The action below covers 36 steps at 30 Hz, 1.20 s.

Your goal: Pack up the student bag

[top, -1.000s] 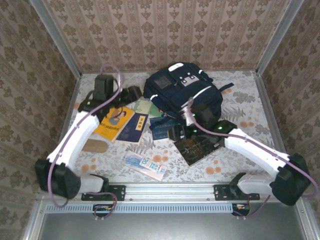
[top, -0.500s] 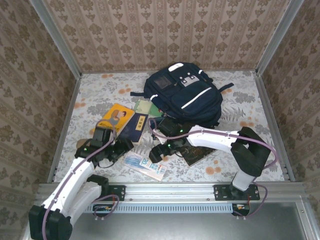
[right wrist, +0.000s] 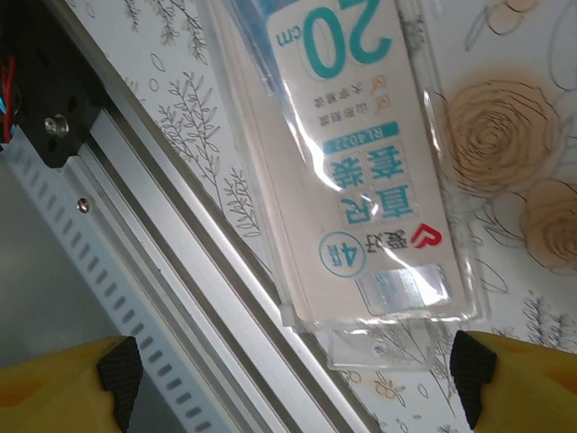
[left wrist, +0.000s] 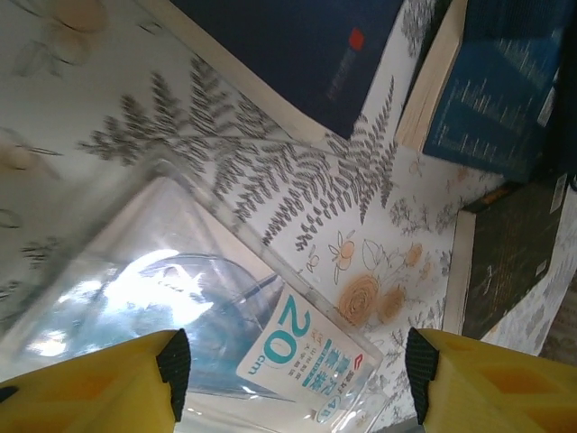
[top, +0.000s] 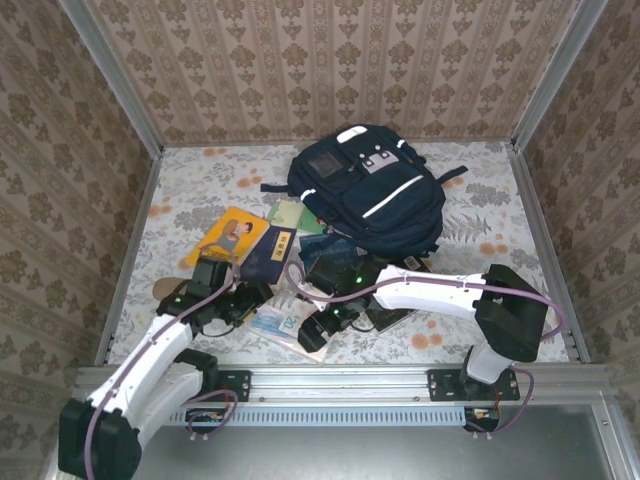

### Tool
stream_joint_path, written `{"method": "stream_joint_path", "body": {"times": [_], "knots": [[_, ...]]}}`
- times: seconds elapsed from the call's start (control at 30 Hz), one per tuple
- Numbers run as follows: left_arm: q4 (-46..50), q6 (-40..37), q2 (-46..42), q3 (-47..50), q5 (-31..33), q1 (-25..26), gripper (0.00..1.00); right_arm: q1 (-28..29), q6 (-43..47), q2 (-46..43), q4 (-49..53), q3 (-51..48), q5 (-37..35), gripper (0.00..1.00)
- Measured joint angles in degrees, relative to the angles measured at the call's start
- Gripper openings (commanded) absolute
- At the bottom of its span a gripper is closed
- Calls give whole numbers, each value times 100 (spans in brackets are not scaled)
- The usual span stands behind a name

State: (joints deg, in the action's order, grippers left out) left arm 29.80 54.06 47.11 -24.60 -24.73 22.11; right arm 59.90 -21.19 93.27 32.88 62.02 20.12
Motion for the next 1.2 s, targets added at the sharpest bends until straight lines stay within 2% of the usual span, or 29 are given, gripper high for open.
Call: {"method": "stream_joint_path", "body": {"times": [0.17,0.3,0.43,0.6,0.77,1.2], "knots": [[-356,4,699,-120,-22,868,66,-85,-24,-138,63,-153,-138,91],[-461,13,789,-173,13,1049,66,-284,-422,-470,-87,-599,-136,85],[-457,17,643,-173,87,966,66,-623,-1252,-695,-680,-1294,317,75],[-463,15,485,-136,118,730,66,-669,-1989,-439,-1231,-1491,763,61],[-452,11,345,9,116,551,66,-737,-2310,-208,-1521,-1508,911,59],[-240,-221,-46,229,57,-7,66,-828,-2662,-323,-1665,-2004,1047,56]]}}
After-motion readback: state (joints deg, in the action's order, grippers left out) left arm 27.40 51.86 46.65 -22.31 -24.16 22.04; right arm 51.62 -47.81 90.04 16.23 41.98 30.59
